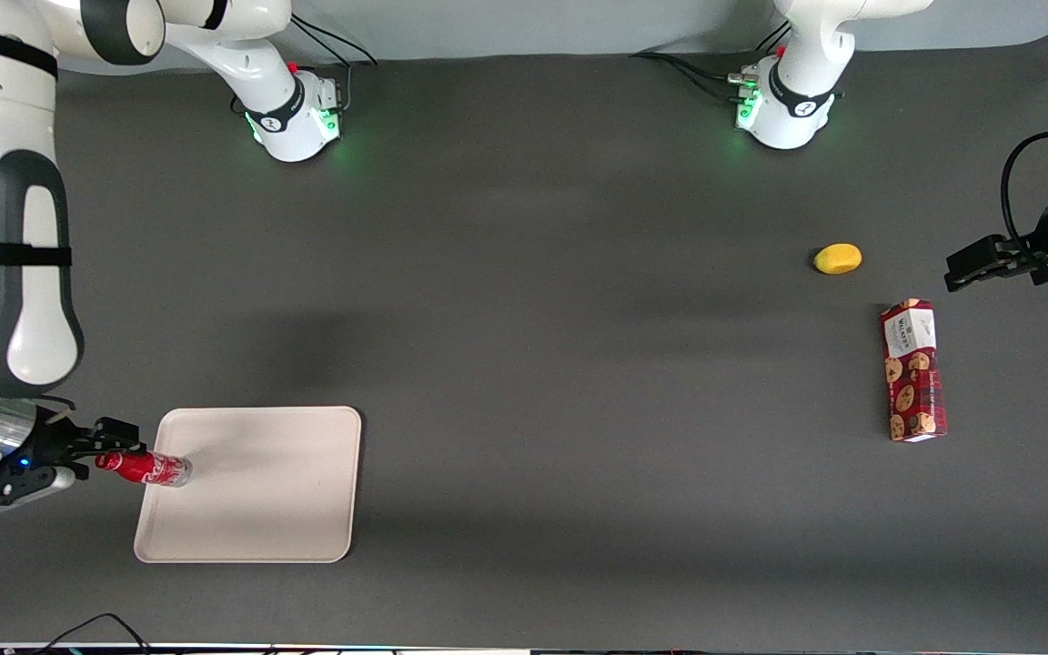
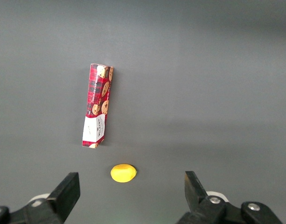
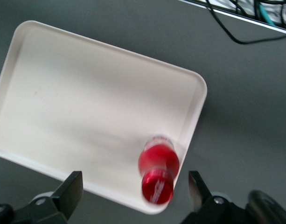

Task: Place coke bottle on tray
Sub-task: 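Open the right gripper and withdraw it away from the bottle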

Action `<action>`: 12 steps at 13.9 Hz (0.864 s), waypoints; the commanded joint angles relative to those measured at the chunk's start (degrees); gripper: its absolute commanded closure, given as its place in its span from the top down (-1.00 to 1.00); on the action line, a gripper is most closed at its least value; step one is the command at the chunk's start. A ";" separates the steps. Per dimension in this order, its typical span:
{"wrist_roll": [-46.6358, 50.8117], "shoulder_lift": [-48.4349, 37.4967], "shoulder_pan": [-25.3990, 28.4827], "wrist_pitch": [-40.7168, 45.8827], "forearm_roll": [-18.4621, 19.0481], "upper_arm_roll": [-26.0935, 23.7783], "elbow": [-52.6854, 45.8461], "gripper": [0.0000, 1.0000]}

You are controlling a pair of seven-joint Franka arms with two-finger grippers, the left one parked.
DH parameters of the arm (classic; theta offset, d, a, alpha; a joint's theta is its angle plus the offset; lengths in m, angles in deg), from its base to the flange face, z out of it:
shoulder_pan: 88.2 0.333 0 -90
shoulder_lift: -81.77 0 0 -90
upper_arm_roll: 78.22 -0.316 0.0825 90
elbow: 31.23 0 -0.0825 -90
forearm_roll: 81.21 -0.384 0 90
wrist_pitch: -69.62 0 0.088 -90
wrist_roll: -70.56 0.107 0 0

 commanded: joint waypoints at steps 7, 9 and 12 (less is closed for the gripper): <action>29.24 -35.43 2.57 15.77 13.07 -5.68 21.49 1.00; 33.99 -42.03 2.57 17.09 13.78 -7.70 24.58 1.00; 38.14 -45.40 2.57 19.20 15.80 -10.60 24.24 1.00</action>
